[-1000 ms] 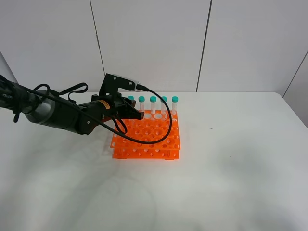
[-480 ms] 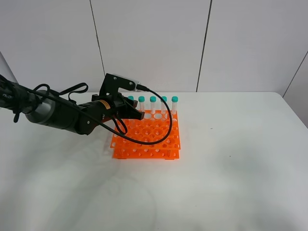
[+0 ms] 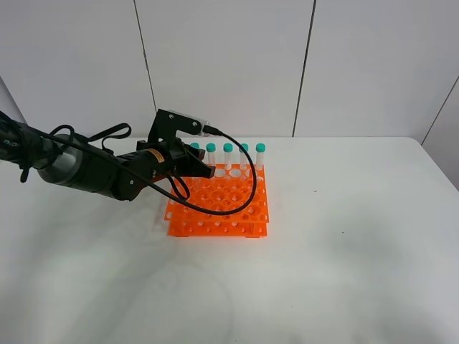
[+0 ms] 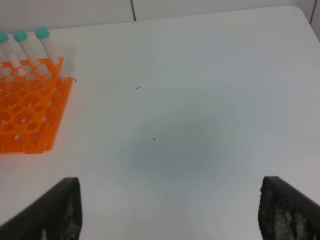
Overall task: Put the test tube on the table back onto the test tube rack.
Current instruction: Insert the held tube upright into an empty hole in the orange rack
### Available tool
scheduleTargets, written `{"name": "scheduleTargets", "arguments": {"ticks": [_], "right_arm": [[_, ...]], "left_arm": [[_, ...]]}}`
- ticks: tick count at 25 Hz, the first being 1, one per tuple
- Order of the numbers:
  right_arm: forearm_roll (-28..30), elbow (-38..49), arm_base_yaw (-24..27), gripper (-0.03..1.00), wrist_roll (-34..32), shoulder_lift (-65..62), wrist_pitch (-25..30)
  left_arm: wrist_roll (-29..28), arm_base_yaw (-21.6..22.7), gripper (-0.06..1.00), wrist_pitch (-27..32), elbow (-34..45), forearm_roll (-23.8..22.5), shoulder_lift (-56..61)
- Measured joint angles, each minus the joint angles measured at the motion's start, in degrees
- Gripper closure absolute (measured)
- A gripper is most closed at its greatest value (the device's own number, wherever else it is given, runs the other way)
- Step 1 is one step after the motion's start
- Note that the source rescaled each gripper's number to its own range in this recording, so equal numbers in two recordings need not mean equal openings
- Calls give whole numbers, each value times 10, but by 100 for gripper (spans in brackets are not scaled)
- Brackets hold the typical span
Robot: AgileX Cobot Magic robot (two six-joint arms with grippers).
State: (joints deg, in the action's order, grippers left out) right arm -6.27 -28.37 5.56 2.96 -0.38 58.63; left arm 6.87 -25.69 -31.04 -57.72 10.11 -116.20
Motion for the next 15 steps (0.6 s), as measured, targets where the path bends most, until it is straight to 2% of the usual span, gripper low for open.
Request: {"name": "scheduleTargets", "arguments": {"ticks": [15], "right_arm": [[0, 0, 0, 4, 0, 0, 0]], "left_arm": [[0, 0, 75, 0, 0, 0, 8]]}}
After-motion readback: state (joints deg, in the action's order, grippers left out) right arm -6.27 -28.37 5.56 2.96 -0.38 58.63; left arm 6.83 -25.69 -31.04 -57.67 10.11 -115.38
